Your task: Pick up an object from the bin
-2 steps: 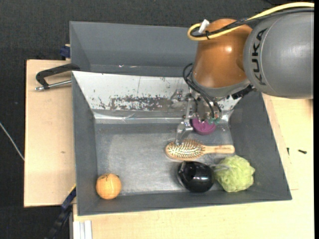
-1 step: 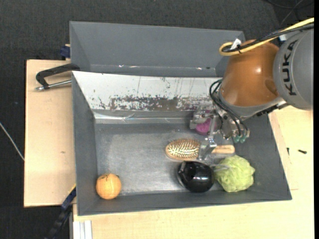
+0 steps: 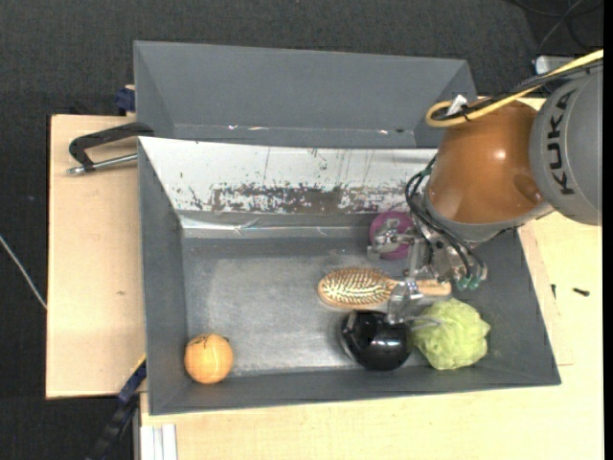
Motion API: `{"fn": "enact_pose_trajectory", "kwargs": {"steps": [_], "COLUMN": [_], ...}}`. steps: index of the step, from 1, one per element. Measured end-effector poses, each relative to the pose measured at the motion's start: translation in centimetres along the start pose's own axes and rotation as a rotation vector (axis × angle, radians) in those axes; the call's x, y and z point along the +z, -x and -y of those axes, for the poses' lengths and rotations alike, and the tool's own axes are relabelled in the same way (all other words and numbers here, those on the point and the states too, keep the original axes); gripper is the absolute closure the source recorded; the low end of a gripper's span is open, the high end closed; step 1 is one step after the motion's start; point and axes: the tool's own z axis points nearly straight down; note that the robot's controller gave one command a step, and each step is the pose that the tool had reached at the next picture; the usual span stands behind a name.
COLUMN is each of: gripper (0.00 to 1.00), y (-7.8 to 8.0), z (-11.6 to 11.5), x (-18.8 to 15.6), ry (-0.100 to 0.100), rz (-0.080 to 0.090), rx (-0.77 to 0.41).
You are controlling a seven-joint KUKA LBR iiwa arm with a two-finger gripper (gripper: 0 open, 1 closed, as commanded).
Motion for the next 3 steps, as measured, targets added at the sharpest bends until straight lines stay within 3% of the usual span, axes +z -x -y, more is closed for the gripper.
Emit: {"fn": "enact_pose_trajectory", "kwargs": {"steps": [1, 2, 3], "gripper": [0.0, 1.0, 1.0], "y": [-0.4, -4.2, -4.2], "z": [6.1, 8.1, 8.1], "x": [5.1, 7.3, 7.3], "ry": [-0.003, -0.002, -0.002], "rz": [0.017, 0.011, 0.011], "rx": [0.058, 0.049, 0.048]}}
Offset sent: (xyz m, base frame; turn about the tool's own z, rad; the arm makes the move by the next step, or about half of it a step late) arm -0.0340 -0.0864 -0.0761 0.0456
